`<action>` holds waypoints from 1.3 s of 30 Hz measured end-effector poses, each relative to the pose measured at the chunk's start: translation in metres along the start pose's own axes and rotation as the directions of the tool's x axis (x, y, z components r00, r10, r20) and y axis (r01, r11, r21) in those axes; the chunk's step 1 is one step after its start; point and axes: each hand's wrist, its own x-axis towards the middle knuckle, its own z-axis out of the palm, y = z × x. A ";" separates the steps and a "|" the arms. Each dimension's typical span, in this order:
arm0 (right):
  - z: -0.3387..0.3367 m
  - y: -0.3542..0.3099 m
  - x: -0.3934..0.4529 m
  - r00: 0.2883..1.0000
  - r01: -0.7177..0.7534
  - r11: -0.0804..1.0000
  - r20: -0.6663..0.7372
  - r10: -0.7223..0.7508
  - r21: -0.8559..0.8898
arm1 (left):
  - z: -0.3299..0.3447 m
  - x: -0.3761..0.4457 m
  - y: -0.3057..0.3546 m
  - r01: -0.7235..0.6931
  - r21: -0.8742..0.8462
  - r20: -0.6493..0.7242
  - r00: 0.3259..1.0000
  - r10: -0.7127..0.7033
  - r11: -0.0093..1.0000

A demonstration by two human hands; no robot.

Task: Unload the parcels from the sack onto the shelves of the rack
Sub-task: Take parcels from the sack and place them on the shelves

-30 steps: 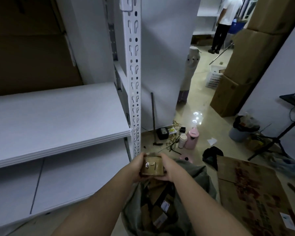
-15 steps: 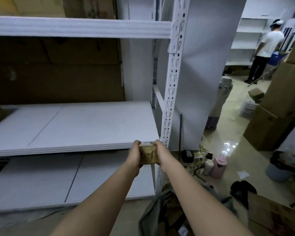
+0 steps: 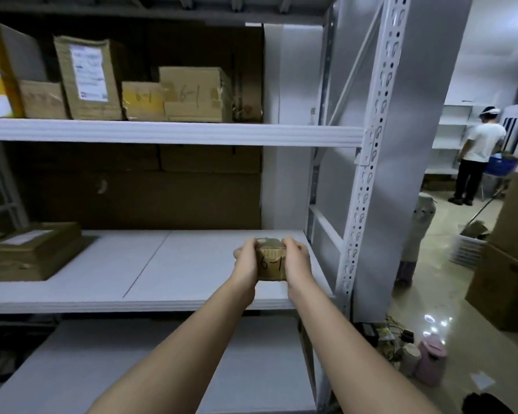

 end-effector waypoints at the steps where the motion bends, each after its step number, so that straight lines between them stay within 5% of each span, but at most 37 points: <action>1: 0.009 -0.007 -0.005 1.000 0.020 1.000 -0.010 -0.020 0.020 | -0.004 -0.004 0.012 -0.023 0.007 0.005 1.000 0.023 1.000; 15: 0.087 -0.113 -0.084 0.894 0.447 0.880 -0.106 -0.434 0.159 | -0.027 -0.067 0.138 -0.452 0.010 0.009 0.892 0.452 0.892; 29: 0.103 -0.173 -0.076 0.805 0.582 0.806 0.063 -0.590 0.109 | -0.017 -0.066 0.205 -0.551 0.094 0.158 0.831 0.534 0.829; 39: 0.109 -0.199 -0.013 0.732 0.664 0.748 0.222 -0.644 -0.021 | -0.012 -0.019 0.243 -0.716 0.295 0.439 0.690 0.575 0.633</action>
